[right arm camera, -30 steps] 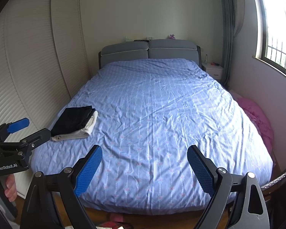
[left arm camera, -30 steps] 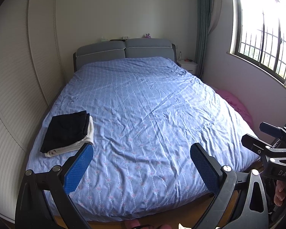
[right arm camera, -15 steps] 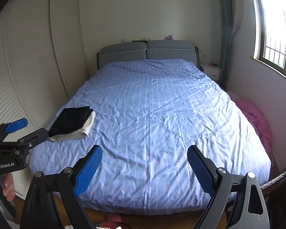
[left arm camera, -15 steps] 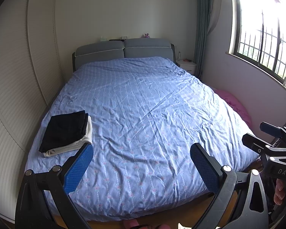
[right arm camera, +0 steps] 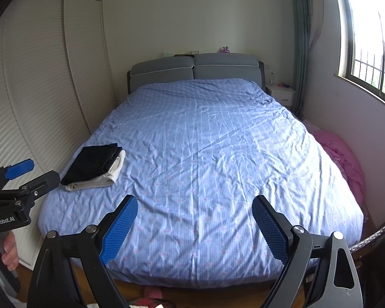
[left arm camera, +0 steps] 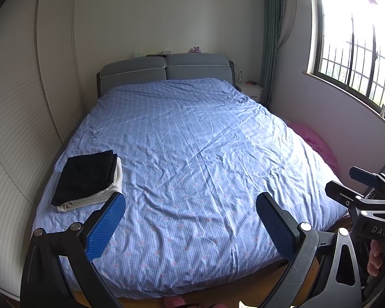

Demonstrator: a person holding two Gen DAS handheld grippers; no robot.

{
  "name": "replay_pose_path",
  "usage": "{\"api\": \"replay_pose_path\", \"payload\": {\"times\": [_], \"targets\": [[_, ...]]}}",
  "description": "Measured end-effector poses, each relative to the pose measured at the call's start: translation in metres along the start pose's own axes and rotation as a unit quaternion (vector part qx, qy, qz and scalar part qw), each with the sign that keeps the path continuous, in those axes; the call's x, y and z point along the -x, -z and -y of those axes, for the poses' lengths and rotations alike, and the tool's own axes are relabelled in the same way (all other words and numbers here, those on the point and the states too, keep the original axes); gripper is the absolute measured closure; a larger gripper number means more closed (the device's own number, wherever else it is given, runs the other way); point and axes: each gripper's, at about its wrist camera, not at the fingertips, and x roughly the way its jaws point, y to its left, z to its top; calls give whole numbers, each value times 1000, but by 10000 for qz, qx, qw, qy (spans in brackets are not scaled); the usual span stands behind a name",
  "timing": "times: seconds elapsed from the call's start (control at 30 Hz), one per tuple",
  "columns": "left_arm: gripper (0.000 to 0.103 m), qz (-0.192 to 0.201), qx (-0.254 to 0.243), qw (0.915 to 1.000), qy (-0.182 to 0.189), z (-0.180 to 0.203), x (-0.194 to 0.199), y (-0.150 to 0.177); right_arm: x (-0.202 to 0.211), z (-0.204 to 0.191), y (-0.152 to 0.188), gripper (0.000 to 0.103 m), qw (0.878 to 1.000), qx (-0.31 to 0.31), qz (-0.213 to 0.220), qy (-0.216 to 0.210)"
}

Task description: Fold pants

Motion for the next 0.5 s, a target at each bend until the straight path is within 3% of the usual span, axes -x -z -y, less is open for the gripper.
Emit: {"api": "replay_pose_path", "payload": {"times": [0.5], "targets": [[0,-24,-10,10000,23,3,-6,-3,1,6,-1,12,10000,-55,-8,59]]}}
